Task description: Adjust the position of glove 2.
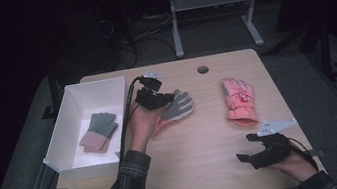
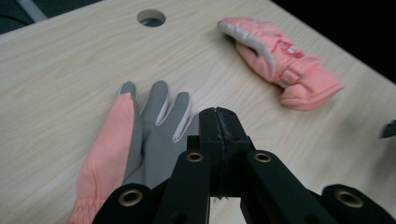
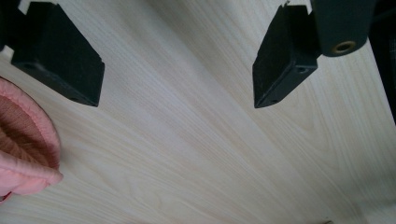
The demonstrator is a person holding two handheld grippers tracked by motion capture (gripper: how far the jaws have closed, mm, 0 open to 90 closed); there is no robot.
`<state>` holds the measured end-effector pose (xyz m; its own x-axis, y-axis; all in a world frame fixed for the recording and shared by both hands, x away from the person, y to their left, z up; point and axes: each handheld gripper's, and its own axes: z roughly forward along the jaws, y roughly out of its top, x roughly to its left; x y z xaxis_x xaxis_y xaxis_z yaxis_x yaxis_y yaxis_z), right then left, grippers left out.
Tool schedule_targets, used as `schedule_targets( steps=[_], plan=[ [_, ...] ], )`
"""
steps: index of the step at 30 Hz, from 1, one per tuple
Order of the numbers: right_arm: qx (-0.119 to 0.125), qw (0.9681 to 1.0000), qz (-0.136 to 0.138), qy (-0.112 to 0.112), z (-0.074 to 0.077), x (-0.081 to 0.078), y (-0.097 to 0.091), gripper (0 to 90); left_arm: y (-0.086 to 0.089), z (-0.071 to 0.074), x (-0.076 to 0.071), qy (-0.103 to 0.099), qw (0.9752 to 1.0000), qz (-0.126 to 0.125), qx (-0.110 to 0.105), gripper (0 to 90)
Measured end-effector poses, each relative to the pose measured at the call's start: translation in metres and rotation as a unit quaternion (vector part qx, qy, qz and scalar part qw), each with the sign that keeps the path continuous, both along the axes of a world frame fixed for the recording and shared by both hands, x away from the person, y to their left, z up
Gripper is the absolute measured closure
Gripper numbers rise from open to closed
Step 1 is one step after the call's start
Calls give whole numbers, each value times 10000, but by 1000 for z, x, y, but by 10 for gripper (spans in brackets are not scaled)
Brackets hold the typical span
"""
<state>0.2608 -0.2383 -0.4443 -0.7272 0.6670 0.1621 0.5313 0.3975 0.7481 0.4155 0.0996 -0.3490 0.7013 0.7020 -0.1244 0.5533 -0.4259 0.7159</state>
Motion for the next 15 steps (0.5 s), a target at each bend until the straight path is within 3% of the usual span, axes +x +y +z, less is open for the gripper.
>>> schedule_targets(
  steps=[6, 8, 15],
  plan=[
    [-11, 10000, -7, 4, -1, -2, -1, 166, -5, -25, 11, 95, 9997, 178, 135, 898],
    [-39, 10000, -7, 0, -1, -2, -2, 166, -4, -33, 17, 113, 9993, 212, 300, 898],
    [-67, 10000, -4, 16, -2, -2, -3, 166, -5, -52, 28, 221, 9983, 339, 431, 899]
  ],
)
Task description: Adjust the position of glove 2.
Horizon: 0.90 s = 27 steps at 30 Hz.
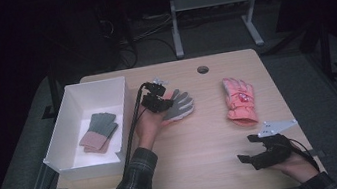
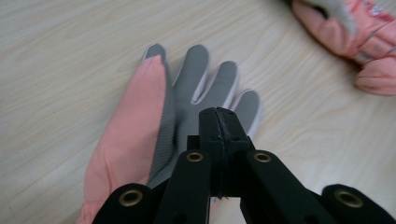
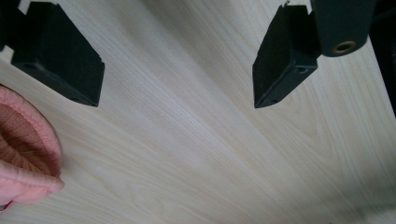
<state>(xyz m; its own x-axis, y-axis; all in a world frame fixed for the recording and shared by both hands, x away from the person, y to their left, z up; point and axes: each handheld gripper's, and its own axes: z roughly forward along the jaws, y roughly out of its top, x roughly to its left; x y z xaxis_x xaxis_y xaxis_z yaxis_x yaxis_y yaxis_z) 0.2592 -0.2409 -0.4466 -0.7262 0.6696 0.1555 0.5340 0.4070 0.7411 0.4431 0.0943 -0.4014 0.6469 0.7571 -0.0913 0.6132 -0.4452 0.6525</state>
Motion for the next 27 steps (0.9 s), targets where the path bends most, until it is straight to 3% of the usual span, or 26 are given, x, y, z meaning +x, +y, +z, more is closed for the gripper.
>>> schedule_targets(
  steps=[7, 11, 18, 23, 27],
  plan=[
    [23, 10000, -25, -1, 0, -1, -1, 165, 2, -20, 10, 138, 9997, 36, 177, 898],
    [43, 10000, -26, 13, 0, -1, -1, 166, 1, -30, 12, 287, 9994, 98, 140, 899],
    [22, 10000, -30, 13, -1, -1, -1, 166, -3, -43, 12, 420, 9988, -15, 264, 899],
    [22, 10000, -34, 20, -1, -1, -1, 166, -4, -42, 8, 488, 9986, -93, 208, 900],
    [21, 10000, -37, 24, -1, -1, -1, 166, -7, -42, 2, 582, 9980, -234, 22, 899]
  ],
)
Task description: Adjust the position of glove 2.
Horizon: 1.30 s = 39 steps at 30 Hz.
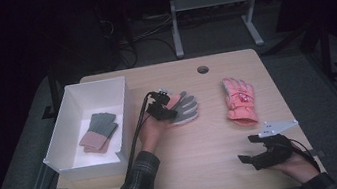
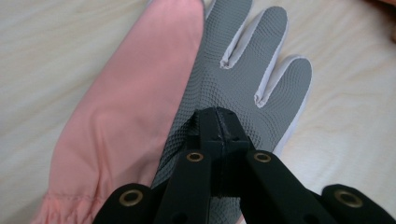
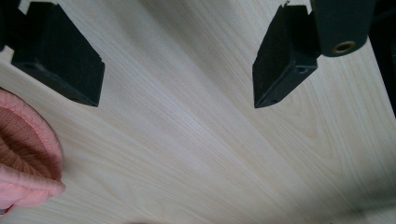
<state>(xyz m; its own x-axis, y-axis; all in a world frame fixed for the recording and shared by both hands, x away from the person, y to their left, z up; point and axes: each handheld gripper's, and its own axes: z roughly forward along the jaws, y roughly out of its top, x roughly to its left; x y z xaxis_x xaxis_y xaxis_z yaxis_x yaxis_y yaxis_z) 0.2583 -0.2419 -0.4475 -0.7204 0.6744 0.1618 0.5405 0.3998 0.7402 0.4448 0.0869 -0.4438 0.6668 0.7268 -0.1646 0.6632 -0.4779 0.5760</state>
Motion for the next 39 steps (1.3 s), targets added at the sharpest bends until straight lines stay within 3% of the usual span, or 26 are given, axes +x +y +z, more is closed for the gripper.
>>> schedule_targets(
  steps=[2, 16, 20, 27, 30, 31, 35, 37, 39],
  plan=[
    [-9, 10000, 6, 3, 0, 0, 0, 166, -3, 0, -4, 42, 9999, -74, -105, 899],
    [-11, 10000, 7, 3, 0, 0, 0, 166, -38, 2, -43, 217, 9965, -758, -290, 900],
    [-2, 10000, 13, -7, 0, 0, 0, 166, -46, 3, -58, 223, 9940, -1049, -217, 900],
    [-7, 10000, 9, -6, 1, 0, 0, 166, -55, 7, -78, 185, 9915, -1276, -193, 899],
    [-6, 10000, 2, -10, 0, 0, 0, 166, -51, 15, -77, 79, 9909, -1325, -206, 899],
    [11, 10000, -11, 7, 0, 0, 0, 166, -51, 19, -76, 43, 9916, -1252, -312, 899],
    [-11, 10000, -25, 13, 0, 1, 0, 166, -41, 36, -59, -198, 9925, -1176, -268, 899],
    [-10, 10000, -32, 10, -1, 1, 0, 166, -36, 39, -49, -281, 9934, -1104, -122, 899],
    [-12, 10000, -11, -10, -1, 0, -1, 166, -30, 41, -37, -282, 9947, -990, -66, 899]
  ],
)
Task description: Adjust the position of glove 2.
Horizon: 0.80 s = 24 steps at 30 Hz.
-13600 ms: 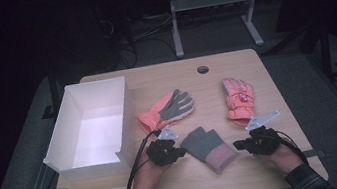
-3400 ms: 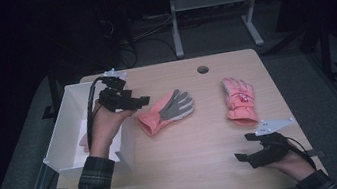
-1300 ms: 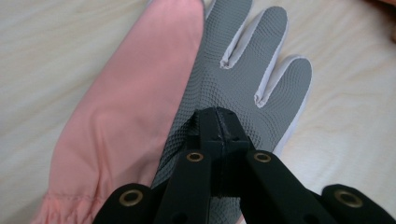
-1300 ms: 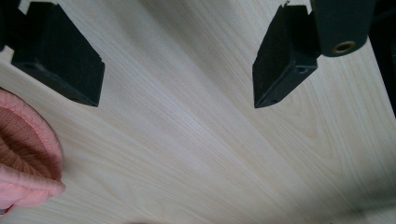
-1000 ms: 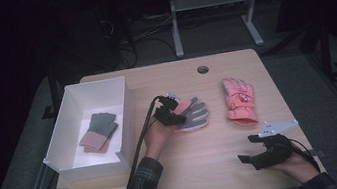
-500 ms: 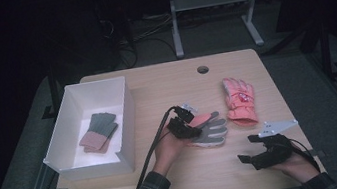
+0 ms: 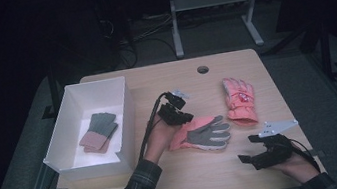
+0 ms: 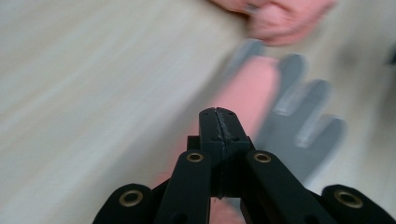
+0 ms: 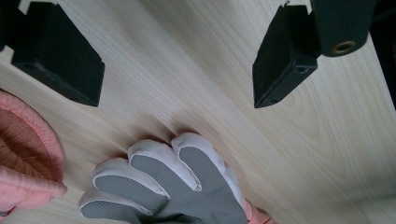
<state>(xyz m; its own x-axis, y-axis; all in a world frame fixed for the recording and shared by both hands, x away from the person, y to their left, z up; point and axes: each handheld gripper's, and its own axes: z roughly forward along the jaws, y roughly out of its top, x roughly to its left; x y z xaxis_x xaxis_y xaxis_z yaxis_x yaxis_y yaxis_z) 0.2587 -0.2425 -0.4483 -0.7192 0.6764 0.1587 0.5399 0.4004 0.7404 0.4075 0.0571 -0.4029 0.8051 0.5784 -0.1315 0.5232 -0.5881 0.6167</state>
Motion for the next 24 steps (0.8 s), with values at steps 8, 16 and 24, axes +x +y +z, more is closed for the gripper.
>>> schedule_targets(
  steps=[8, 16, 24],
  plan=[
    [34, 10000, 30, -11, 1, 0, -1, 166, 13, -26, 31, 438, 9976, 413, 332, 899],
    [50, 10000, 26, -23, 2, 0, -2, 166, 13, -31, 20, 569, 9964, 288, 554, 899],
    [33, 10000, 6, -11, 2, -1, -3, 166, 24, -29, 2, 531, 9973, 277, 425, 899]
  ],
)
